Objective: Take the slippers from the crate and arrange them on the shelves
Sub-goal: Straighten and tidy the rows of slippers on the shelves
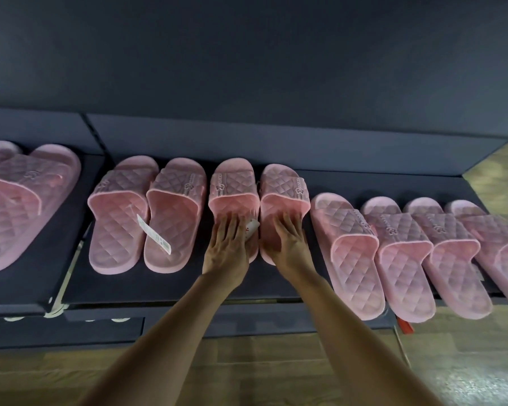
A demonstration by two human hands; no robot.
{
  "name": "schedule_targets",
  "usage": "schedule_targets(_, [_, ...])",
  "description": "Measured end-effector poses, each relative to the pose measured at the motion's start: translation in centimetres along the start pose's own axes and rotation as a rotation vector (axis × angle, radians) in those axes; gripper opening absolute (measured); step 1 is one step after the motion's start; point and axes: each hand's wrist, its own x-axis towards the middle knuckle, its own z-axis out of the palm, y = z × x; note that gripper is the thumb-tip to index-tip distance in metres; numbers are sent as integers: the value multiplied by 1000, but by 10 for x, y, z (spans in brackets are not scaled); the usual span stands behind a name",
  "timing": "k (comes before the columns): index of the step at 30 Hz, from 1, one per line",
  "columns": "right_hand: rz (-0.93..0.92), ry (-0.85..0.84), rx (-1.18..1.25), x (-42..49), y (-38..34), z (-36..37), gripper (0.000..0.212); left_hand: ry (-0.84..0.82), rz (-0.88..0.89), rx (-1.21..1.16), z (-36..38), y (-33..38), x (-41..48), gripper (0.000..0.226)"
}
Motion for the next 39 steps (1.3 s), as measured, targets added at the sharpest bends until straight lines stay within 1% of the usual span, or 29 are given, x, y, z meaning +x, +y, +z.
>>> schedule_targets(4, [3, -9, -24, 3, 1, 0, 71, 22, 11, -30, 1, -2, 2, 71])
schedule_targets(7, [16, -46, -52, 6, -1, -4, 70, 5, 9, -31, -2, -2, 2, 69])
schedule_targets(9, [32, -85, -101, 6, -4, -8, 69, -21, 4, -90, -7, -2, 6, 65])
schedule_targets(12, [36, -119, -166, 1, -11, -18, 64, -90, 19, -238, -22, -7, 12, 61])
schedule_targets(14, [35, -65, -160, -9, -17, -28, 60, -117, -7, -324, -35, -13, 14, 55])
schedule_targets(15, [35, -20, -146, -15, -18, -33, 58, -115, -17, -330, -40, -15, 13, 52])
schedule_targets(18, [43, 78, -116, -34, -14, -52, 51, -59, 43, -335, -51, -10, 2, 47])
schedule_targets(20, [87, 106, -99, -47, -7, -65, 48, -11, 124, -370, -56, 4, -7, 41])
schedule_targets(21, [103, 120, -84, -53, -3, -72, 47, 1, 158, -377, -57, 12, -12, 42])
schedule_targets(25, [143, 178, -58, -78, 20, -96, 41, -8, 219, -364, -55, 48, -23, 51])
schedule_targets(30, [156, 206, -42, -95, 59, -118, 37, -88, 290, -337, -32, 93, -30, 50])
schedule_targets(33, [165, 227, -16, -101, 87, -128, 38, -77, 348, -299, -13, 120, -36, 49])
schedule_targets(37, [153, 226, 21, -107, 126, -142, 39, -84, 308, -290, 11, 155, -41, 55])
schedule_targets(39, [132, 204, 50, -108, 142, -149, 36, -106, 254, -288, 17, 170, -44, 52])
